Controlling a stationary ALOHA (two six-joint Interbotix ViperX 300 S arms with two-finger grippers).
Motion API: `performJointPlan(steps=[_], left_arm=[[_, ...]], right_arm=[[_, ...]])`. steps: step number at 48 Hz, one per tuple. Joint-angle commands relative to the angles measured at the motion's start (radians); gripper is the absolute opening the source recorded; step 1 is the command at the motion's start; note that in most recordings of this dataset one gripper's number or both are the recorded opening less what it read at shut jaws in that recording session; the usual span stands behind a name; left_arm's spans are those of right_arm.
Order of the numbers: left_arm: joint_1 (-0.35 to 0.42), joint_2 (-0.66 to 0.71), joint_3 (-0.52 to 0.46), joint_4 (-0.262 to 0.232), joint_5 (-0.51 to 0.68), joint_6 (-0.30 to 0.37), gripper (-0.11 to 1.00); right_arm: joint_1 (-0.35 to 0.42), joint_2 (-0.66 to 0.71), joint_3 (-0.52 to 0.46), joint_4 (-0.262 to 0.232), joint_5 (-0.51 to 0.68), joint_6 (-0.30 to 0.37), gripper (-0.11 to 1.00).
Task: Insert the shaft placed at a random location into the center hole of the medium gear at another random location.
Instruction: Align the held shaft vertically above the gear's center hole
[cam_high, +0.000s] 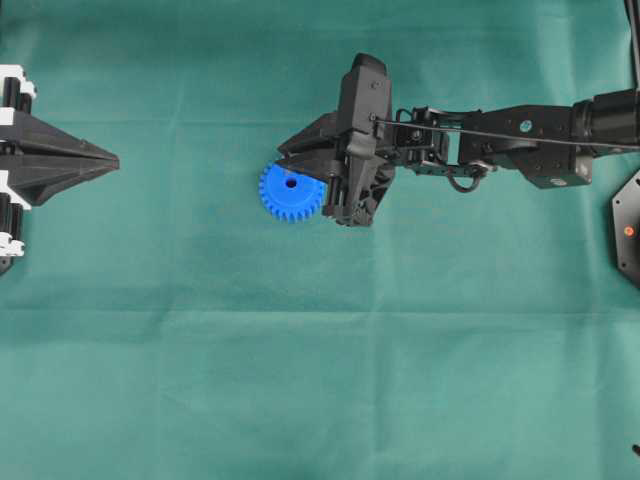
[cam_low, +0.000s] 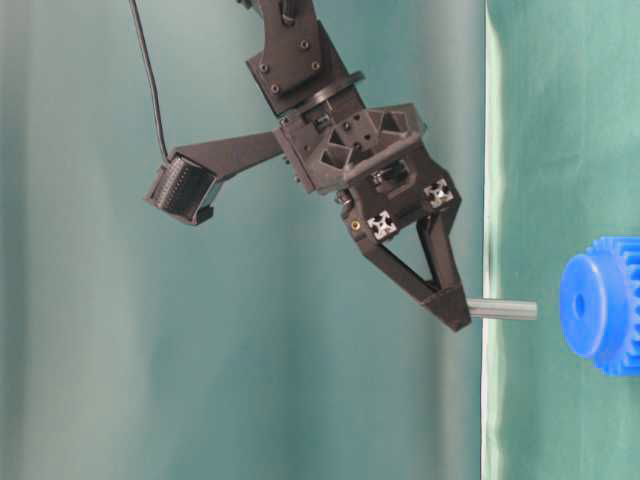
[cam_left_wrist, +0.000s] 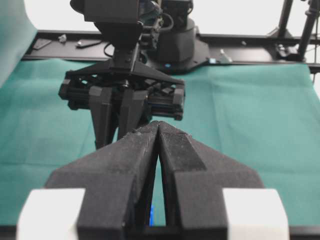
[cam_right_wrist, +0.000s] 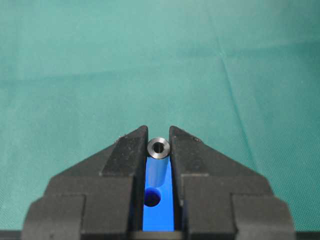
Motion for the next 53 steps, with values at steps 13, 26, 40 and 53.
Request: performJointPlan(steps=[13,26,40,53], left_arm=[[0.002,0.006,-0.017,0.002,-0.006,-0.002,0.00],[0.002,0.006,-0.017,0.002,-0.005,-0.002,0.00],[0.002,0.006,-0.017,0.002,-0.006,-0.002,0.00],[0.002,0.006,-0.017,0.002,-0.006,-0.002,0.00]], right_arm=[[0.005,0.009,-0.018,0.018,0.002,0.000,0.14],[0.005,0.041,-0.020,0.031,-0.005,0.000,0.14],[0.005,0.043,-0.018,0.034,-0.008,0.000,0.14],[0.003,0.012,-0.018,0.034,0.008,-0.002,0.14]])
